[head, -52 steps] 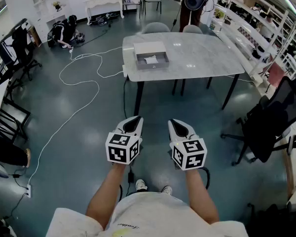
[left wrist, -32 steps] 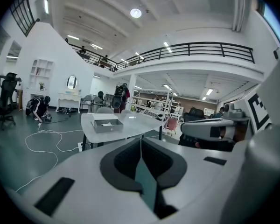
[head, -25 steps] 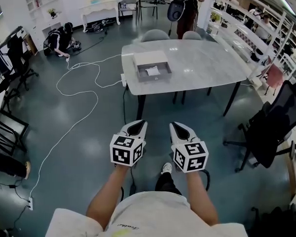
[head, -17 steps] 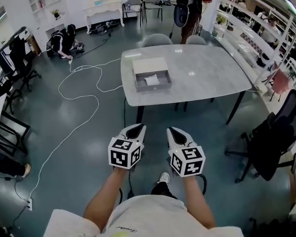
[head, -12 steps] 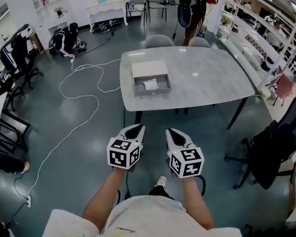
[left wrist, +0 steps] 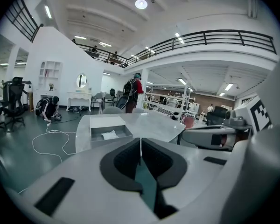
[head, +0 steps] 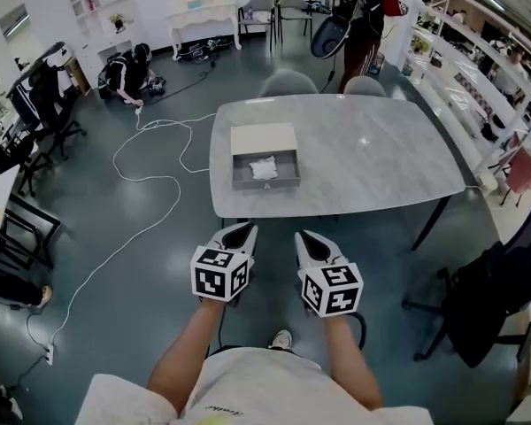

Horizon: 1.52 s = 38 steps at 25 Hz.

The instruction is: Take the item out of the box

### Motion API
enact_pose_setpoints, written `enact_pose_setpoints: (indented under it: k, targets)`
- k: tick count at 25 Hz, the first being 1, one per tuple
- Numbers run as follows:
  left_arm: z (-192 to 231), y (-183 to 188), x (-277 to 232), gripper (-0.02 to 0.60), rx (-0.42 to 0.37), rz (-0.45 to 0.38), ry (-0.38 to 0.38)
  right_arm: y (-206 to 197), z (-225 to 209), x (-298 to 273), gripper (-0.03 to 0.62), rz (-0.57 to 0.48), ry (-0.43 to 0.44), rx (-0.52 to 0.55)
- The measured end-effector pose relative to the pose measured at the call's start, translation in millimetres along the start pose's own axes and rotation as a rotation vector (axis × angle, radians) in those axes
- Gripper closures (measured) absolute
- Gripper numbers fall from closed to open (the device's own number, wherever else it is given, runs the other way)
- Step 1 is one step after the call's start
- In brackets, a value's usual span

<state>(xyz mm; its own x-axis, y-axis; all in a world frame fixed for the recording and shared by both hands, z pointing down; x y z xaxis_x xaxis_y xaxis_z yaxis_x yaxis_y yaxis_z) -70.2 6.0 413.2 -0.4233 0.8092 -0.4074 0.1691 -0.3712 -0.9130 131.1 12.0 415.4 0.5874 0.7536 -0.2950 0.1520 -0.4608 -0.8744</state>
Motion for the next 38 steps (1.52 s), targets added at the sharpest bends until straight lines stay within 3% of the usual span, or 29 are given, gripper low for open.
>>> enact_pose_setpoints:
  k: [13, 23, 31, 38]
  targets:
    - [8.4, 8.7, -40.1, 0.565, 0.016, 0.012, 0.048, 20.8, -35.1, -28.5, 0.589, 0.015, 0.041, 0.016]
    - [49.7, 7.1, -103.7, 0.565, 0.028, 0.039, 0.033, 32.5, -60.5, -92.5, 0.589, 0.045, 0.038, 0.035]
    - [97.1, 16.7, -171.4, 0.565, -0.052, 0.125, -0.017, 51.2, -78.8, -158.9, 0.589, 0.071, 0.005, 0.031]
    - [129.1, 21.1, -223.8, 0.565, -0.136, 0.219, -0.104, 63.3, -92.1, -206.5, 0.589, 0.093, -0.026, 0.018]
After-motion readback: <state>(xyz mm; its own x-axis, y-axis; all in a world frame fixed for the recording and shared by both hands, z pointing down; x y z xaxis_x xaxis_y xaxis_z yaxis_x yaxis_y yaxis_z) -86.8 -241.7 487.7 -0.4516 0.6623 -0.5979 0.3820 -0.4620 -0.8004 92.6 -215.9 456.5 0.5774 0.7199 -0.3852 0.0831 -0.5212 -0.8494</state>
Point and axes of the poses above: the fingertips, and each gripper's own axes: x backward along the fingers, z to its left, y out of its top, the point moved 10 cm from there along x, backward along the fingers, and after that the axes turned 10 degrees about -x, right-handed, at the moved point
